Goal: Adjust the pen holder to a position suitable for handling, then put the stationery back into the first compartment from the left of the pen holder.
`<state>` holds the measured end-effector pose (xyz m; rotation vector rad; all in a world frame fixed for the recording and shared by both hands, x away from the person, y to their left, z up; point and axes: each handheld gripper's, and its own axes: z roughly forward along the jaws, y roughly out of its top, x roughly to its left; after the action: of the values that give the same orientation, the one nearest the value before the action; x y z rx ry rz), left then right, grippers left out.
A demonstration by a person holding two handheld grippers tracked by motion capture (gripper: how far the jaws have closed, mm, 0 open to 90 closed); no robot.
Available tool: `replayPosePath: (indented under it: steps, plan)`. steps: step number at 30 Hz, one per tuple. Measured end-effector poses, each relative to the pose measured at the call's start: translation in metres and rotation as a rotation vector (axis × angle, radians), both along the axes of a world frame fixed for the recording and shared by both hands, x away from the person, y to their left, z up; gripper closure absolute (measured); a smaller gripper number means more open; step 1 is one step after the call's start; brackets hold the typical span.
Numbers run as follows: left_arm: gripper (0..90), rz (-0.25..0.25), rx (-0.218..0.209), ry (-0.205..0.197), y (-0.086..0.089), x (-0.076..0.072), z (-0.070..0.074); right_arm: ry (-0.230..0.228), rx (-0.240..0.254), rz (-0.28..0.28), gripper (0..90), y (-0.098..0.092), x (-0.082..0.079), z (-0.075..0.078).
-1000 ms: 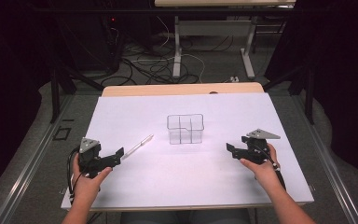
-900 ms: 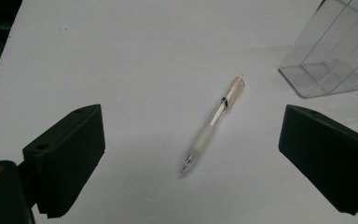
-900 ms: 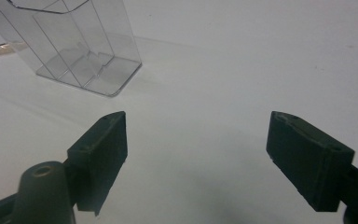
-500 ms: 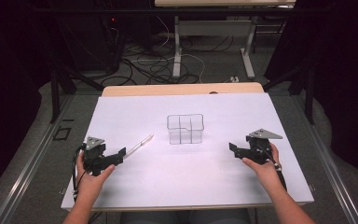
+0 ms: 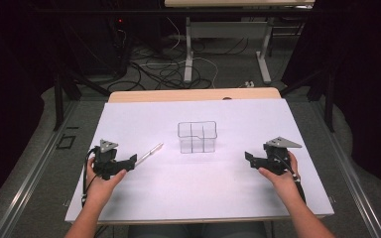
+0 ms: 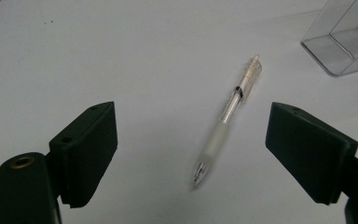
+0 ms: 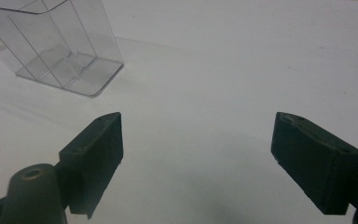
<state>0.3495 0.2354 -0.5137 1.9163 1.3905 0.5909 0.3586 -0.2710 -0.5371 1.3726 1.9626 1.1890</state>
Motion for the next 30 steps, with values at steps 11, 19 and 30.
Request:
replayPosePath:
  steps: [11,19,30]
  plan:
    - [26.5,-0.066,0.04,0.032,-0.009,0.013,0.005,0.014,-0.016,0.002,15.1,0.0,0.003,0.002]
    - [31.5,-0.1,0.067,0.02,-0.012,0.021,0.008,0.014,-0.027,0.011,15.2,0.001,0.003,0.001]
    - [33.4,-0.15,0.102,0.05,-0.016,0.032,0.01,0.021,-0.04,0.013,15.2,0.001,0.003,0.001]
